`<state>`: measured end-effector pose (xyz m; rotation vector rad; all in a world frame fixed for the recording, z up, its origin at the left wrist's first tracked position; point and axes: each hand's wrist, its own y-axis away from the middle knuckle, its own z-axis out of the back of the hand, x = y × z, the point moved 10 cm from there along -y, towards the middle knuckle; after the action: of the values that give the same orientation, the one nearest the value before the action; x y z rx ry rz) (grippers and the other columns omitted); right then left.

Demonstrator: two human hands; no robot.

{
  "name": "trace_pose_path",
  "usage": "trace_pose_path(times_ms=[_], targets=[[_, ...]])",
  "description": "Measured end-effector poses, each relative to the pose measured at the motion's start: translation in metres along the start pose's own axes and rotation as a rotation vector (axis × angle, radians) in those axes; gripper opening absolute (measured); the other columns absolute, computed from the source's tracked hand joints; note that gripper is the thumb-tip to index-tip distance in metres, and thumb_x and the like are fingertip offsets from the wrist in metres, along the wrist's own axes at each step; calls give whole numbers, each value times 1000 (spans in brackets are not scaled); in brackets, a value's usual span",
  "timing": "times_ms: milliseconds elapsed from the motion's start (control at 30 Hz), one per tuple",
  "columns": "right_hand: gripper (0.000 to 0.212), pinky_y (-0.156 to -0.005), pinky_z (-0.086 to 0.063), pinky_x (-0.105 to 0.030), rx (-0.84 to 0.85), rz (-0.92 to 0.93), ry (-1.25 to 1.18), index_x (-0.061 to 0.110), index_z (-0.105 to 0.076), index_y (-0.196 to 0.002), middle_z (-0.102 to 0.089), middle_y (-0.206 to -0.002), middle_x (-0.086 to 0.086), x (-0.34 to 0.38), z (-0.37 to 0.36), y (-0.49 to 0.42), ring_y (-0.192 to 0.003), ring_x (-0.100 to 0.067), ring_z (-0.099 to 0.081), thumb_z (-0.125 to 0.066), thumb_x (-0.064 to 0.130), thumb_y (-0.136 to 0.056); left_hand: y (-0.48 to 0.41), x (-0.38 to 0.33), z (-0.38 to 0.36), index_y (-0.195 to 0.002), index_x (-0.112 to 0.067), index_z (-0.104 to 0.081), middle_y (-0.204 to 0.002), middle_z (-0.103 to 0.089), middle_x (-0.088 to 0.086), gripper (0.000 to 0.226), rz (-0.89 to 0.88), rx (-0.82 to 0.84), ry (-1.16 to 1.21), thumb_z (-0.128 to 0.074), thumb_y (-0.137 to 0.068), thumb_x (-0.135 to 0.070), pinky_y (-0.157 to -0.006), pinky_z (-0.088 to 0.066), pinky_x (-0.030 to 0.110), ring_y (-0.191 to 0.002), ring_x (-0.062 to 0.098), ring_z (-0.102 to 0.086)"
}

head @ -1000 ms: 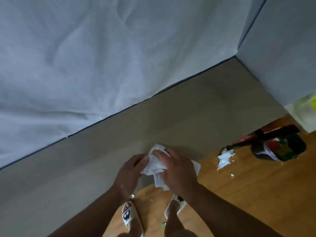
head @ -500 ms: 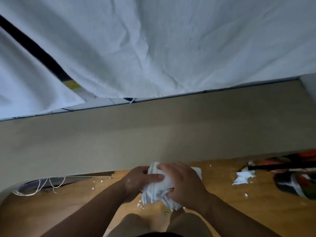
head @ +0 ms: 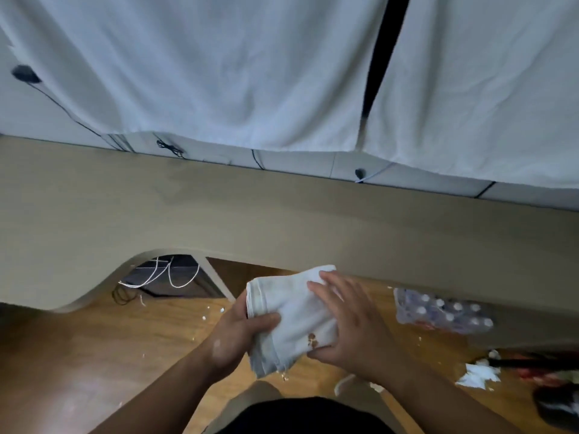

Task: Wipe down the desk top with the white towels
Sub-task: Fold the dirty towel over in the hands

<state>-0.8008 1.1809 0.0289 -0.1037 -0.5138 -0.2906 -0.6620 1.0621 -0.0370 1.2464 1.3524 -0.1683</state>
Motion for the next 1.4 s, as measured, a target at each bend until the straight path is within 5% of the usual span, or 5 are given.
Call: trace_pose_path(times_ms=[167, 467, 967, 1167, 1400], targets=[[126, -121, -7, -21, 195, -43, -267, 52, -3, -155, 12, -164, 31, 70, -26, -32, -152, 7, 9, -75, 85, -57, 55, -16, 86, -144, -9, -50, -136, -66, 24, 64, -137, -89, 105, -74, -84, -8, -106, -49, 66, -126, 46, -64], [60, -92, -57, -49, 501, -250, -1098, 8, -59, -131, -71, -123, -16, 168, -115, -120, -115, -37, -69, -86, 18, -78, 120, -10, 199, -143, -7, -51, -134, -66, 25, 63, -183, -202, 175, -76, -85, -9, -102, -53, 60, -125, 46, -64], [41, -85, -56, -30, 768, 206, -564, 37, -71, -109, -75, -102, 19, 386, -255, -274, -99, -8, -70, -76, 14, -76, 224, -8, 461, -84, -15, -75, -78, -79, -9, 38, -90, -1021, 51, -80, -54, -39, -76, -61, 26, -83, 20, -74], [48, -80, -53, -22, 747, 168, -652, 24, -68, -108, -75, -100, 11, 455, -299, -343, -96, -8, -69, -70, -13, -78, 250, -34, 525, -101, -15, -77, -92, -81, 0, 31, -155, -1135, 108, -70, -71, -15, -71, -59, 27, -87, 12, -77], [52, -81, -61, -48, 689, 100, -647, 32, -64, -111, -76, -99, 6, 533, -370, -391, -92, -15, -73, -88, 25, -65, 263, -35, 638, -118, -7, -73, -108, -80, 14, 48, -232, -1132, 320, -71, -70, -8, -88, -63, 51, -104, 33, -76]])
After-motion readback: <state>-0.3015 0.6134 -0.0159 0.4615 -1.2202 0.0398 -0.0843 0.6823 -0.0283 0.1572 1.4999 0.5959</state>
